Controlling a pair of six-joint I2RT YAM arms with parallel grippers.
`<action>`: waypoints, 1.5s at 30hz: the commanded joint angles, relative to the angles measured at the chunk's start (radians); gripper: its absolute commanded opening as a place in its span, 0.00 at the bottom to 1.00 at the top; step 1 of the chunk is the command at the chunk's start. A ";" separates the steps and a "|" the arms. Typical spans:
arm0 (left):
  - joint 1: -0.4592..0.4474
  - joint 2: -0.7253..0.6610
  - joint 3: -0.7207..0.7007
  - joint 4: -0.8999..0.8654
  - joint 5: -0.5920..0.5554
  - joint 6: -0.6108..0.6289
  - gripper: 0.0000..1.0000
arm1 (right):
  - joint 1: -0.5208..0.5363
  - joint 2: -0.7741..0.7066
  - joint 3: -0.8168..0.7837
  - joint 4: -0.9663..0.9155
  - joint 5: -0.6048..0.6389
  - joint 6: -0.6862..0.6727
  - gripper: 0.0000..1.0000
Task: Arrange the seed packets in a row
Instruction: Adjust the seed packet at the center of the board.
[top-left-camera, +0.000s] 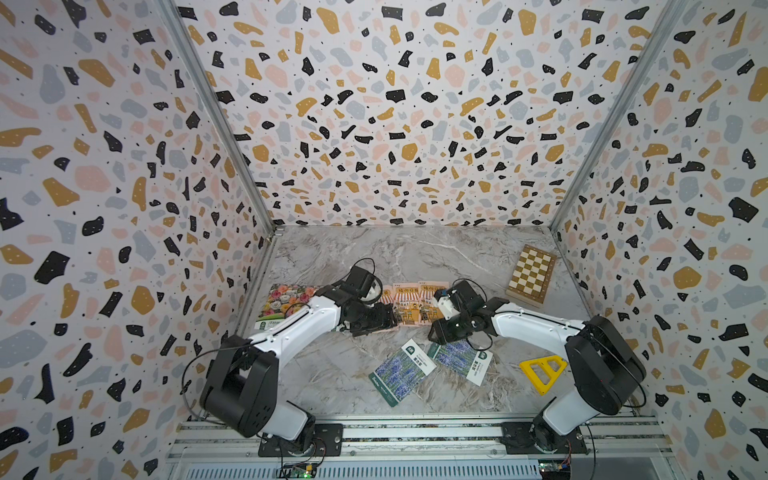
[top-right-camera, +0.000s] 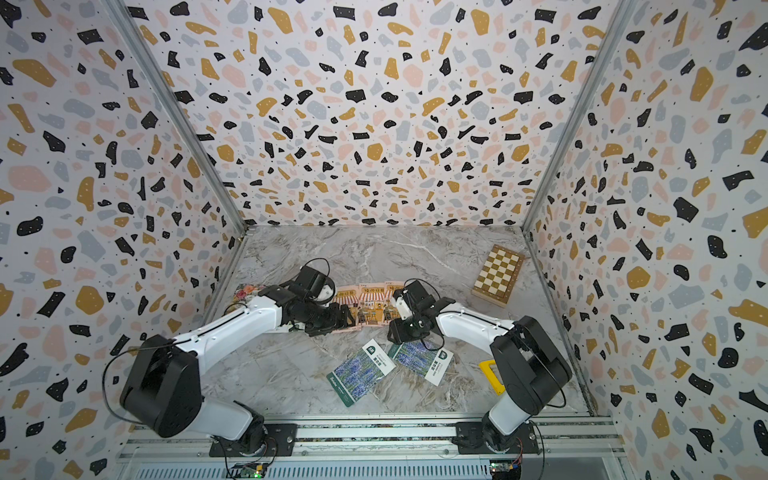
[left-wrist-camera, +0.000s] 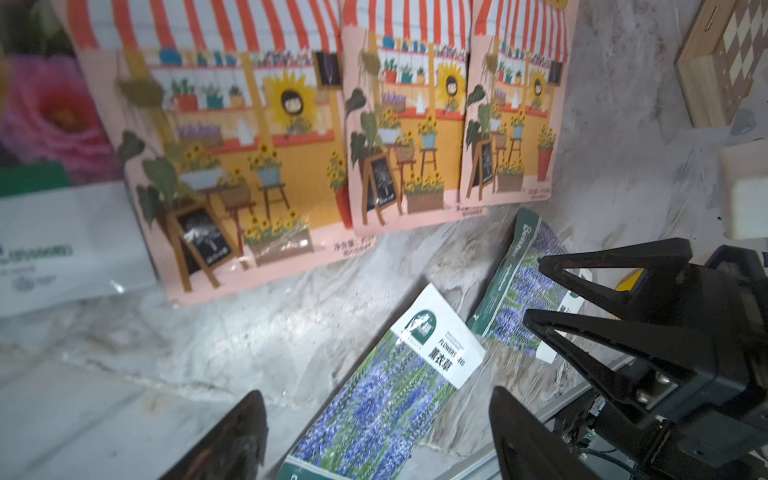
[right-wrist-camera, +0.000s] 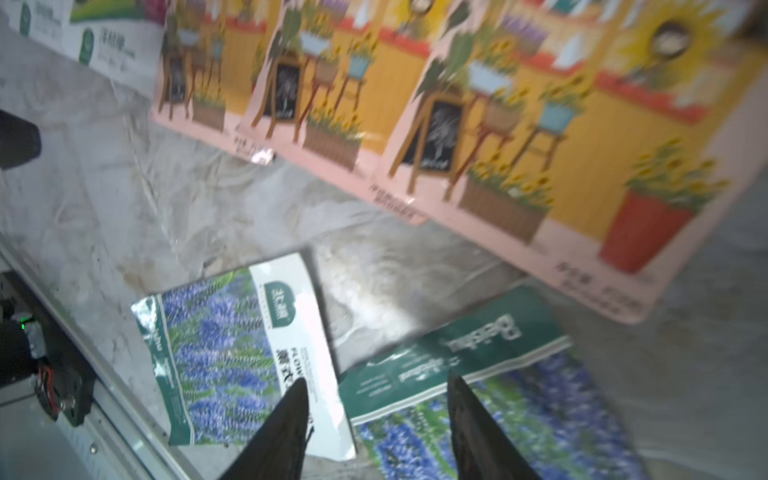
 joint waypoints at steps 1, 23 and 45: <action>-0.004 -0.088 -0.089 -0.006 0.023 -0.028 0.82 | 0.044 -0.028 -0.015 -0.039 -0.010 0.027 0.55; -0.018 -0.319 -0.242 -0.042 -0.007 0.003 0.85 | 0.256 -0.202 -0.255 0.090 0.062 0.475 0.60; -0.046 -0.165 -0.284 0.065 0.056 0.003 0.60 | 0.161 -0.013 -0.224 0.346 0.062 0.452 0.51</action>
